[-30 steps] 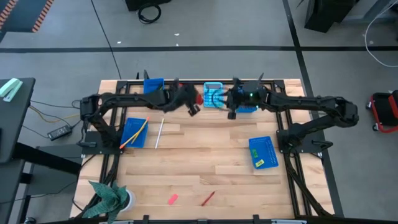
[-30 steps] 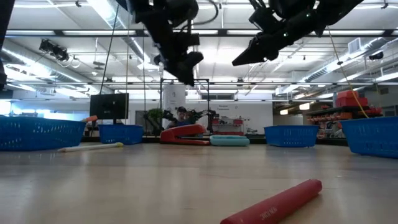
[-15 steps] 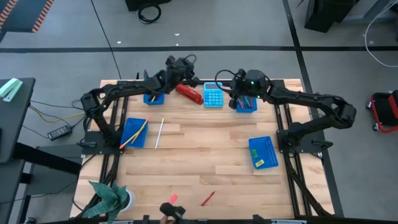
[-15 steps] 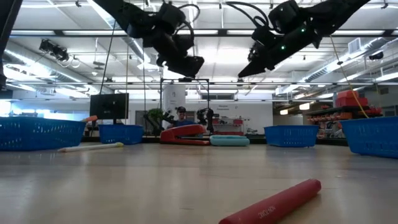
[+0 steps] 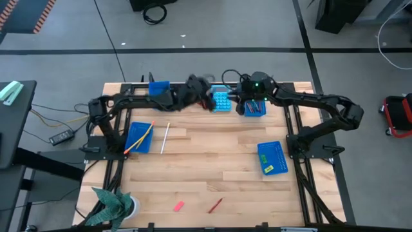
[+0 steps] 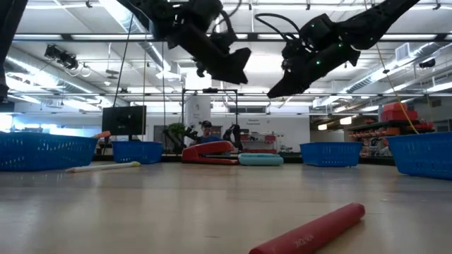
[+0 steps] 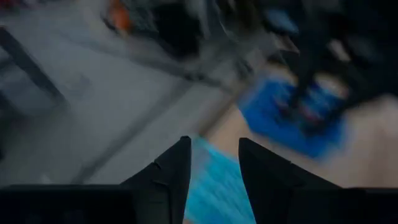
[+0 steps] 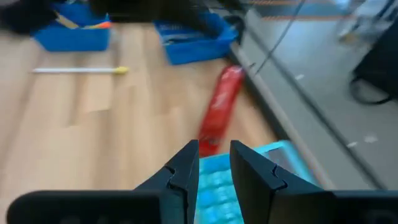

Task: Sort crayons/erasers/pens/pencils in bins
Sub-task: Put the white colored pencil into the middle left bin

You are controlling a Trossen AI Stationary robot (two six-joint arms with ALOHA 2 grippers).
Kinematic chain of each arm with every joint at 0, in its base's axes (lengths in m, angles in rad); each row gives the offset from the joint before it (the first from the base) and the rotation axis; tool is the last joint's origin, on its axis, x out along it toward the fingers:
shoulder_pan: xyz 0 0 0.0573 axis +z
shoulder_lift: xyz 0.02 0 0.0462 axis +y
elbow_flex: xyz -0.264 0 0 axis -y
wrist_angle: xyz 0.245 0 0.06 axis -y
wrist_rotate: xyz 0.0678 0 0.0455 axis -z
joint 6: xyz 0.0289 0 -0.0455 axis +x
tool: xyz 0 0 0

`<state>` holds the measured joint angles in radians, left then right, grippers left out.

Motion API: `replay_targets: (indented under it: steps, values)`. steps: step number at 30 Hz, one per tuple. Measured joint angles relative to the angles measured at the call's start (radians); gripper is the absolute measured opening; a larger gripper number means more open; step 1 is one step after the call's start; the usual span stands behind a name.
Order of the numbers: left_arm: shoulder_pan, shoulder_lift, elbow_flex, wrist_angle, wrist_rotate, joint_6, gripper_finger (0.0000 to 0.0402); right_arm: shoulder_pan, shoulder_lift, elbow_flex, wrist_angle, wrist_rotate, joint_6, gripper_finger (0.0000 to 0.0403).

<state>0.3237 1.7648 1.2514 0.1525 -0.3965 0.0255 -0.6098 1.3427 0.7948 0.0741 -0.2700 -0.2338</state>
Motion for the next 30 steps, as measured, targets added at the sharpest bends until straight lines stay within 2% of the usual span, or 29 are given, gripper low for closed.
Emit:
replay_targets:
  steps: [2, 4, 11, 16, 20, 26, 30]
  values:
    - [-0.039, 0.017, -0.002, -0.082, -0.004, -0.053, 0.0141, 0.030, 0.002, 0.000, -0.054, -0.002, 0.037, 0.0096]
    - [-0.071, 0.043, -0.002, -0.080, -0.022, -0.094, 0.0138, 0.063, 0.006, 0.000, -0.103, -0.004, 0.055, 0.0096]
    - [-0.115, 0.023, -0.001, -0.093, -0.201, -0.077, 0.0126, 0.141, 0.006, 0.003, -0.140, 0.008, 0.031, 0.0096]
    - [-0.127, 0.022, -0.001, -0.165, -0.208, -0.070, 0.0124, 0.141, -0.002, 0.015, -0.173, 0.037, 0.051, 0.0096]
    - [-0.124, 0.021, -0.002, -0.275, -0.209, -0.192, 0.0127, 0.142, -0.002, 0.014, -0.268, 0.035, 0.049, 0.0096]
    - [-0.119, 0.021, 0.007, -0.291, -0.209, -0.227, 0.0124, 0.141, -0.002, 0.014, -0.297, 0.034, 0.022, 0.0096]
    - [-0.083, 0.021, 0.078, -0.483, -0.139, -0.385, 0.0130, 0.141, -0.002, 0.014, -0.289, 0.033, 0.033, 0.0096]
